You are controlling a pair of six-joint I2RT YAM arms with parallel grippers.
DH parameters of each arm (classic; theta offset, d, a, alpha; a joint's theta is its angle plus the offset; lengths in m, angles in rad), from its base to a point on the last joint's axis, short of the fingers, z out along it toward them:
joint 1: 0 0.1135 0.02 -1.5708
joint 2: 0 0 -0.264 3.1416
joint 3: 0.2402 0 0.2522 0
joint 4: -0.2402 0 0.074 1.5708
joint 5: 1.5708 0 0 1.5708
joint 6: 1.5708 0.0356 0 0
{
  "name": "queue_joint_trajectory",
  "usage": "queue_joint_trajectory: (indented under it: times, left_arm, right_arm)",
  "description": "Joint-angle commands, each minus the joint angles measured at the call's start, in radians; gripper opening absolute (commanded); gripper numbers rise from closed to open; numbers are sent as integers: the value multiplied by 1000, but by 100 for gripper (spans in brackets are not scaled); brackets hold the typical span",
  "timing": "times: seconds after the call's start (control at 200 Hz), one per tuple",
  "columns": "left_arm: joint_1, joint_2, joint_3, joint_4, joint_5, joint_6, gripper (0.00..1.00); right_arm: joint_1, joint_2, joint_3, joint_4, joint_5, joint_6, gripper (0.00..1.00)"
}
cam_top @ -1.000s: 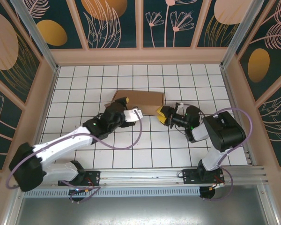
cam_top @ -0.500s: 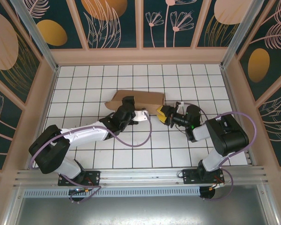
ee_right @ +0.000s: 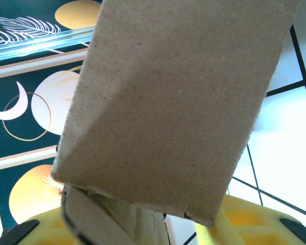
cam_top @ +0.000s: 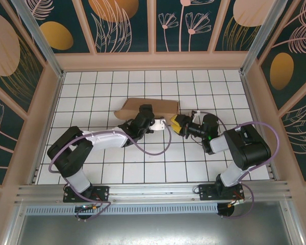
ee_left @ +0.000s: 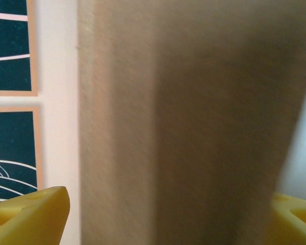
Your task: Fold the paper box
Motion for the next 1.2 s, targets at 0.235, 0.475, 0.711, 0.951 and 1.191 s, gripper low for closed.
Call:
queue_joint_trajectory:
  times: [0.235, 0.475, 0.711, 0.951, 1.191]
  left_arm:
    - [53, 76, 220, -203, 26, -57, 31]
    - [61, 20, 312, -386, 29, -78, 31]
    - [37, -66, 524, -830, 126, -200, 39]
    - [-19, -123, 586, -1119, 302, -292, 45]
    - [-27, -46, 551, -1230, 414, -313, 49]
  right_arm:
    - [-11, -105, 15, -48, 4, -26, 42]
    - [-47, -389, 116, -538, 52, -333, 60]
    - [-96, -657, 318, -1082, 311, -739, 71]
    - [-101, -648, 413, -1221, 287, -798, 71]
    - [-103, -621, 417, -1234, 256, -800, 70]
